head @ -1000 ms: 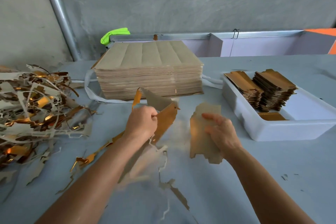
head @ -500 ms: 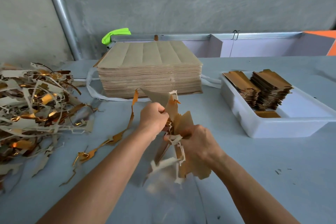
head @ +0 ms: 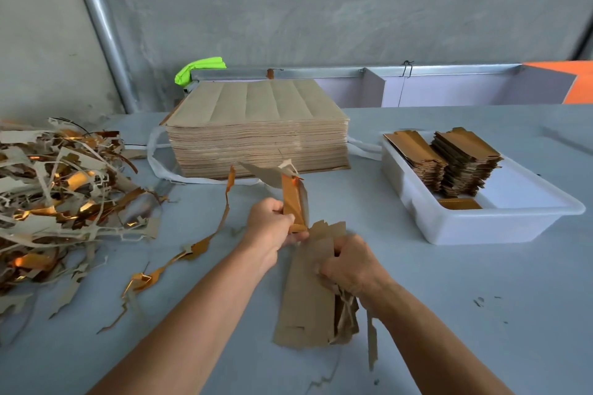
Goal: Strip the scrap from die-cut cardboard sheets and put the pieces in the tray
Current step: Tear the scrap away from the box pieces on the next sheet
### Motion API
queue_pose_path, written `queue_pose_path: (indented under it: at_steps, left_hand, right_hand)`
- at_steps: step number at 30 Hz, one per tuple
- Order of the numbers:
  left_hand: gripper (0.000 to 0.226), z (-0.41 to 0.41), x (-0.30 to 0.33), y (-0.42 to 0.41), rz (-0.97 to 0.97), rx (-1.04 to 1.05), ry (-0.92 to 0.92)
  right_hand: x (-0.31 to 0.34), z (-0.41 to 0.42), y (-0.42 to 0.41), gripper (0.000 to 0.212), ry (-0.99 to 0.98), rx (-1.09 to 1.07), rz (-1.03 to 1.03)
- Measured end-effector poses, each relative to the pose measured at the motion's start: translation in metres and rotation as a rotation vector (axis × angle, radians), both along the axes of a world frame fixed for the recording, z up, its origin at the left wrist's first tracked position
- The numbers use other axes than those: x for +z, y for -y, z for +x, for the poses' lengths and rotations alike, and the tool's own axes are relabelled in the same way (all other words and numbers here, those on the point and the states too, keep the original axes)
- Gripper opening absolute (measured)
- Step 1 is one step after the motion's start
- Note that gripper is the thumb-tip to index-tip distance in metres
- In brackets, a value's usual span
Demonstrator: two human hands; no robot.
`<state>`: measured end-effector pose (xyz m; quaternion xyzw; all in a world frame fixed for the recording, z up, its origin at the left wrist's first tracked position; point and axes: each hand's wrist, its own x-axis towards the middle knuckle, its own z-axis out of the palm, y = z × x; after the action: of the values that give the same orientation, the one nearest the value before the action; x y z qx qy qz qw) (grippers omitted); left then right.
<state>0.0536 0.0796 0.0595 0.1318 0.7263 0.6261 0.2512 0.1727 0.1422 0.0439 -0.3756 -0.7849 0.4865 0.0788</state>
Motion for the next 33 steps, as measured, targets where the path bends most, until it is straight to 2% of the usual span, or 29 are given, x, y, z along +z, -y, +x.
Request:
queue_pose_path:
  at_steps: [3, 7, 12, 17, 19, 21, 23, 25, 30, 33]
  left_hand:
    - [0.019, -0.009, -0.004, 0.007, 0.015, 0.073, -0.118]
    - [0.025, -0.028, -0.012, 0.024, -0.107, 0.117, -0.359]
    - [0.025, -0.047, -0.014, 0.043, -0.216, 0.175, -0.588]
    - [0.023, -0.057, -0.011, 0.057, -0.302, 0.187, -0.74]
    - [0.024, -0.054, -0.01, 0.059, -0.336, 0.19, -0.785]
    - [0.042, -0.045, -0.009, 0.057, -0.354, 0.123, -0.825]
    - [0.063, -0.038, -0.009, 0.052, -0.37, -0.049, -0.9]
    - [0.07, -0.034, -0.009, 0.046, -0.434, -0.23, -0.945]
    - [0.093, -0.034, -0.011, 0.04, -0.446, -0.659, -0.802]
    - [0.082, -0.036, -0.014, 0.039, -0.443, -0.702, -0.835]
  right_hand:
    - [-0.011, 0.005, -0.006, 0.002, -0.076, -0.137, -0.135]
    - [-0.021, 0.018, -0.019, 0.004, -0.289, -0.28, -0.43]
    - [-0.029, 0.027, -0.029, 0.002, -0.48, -0.492, -0.572]
    - [-0.028, 0.033, -0.031, 0.003, -0.671, -0.565, -0.722]
    - [-0.026, 0.031, -0.029, 0.005, -0.74, -0.529, -0.753]
    - [-0.024, 0.028, -0.024, 0.006, -0.752, -0.438, -0.754]
    - [-0.023, 0.026, -0.019, 0.006, -0.708, -0.289, -0.731]
    - [-0.021, 0.025, -0.015, 0.007, -0.637, -0.136, -0.659]
    - [-0.015, 0.021, -0.011, 0.01, -0.461, 0.094, -0.376]
    - [-0.01, 0.021, -0.012, 0.013, -0.399, 0.188, -0.318]
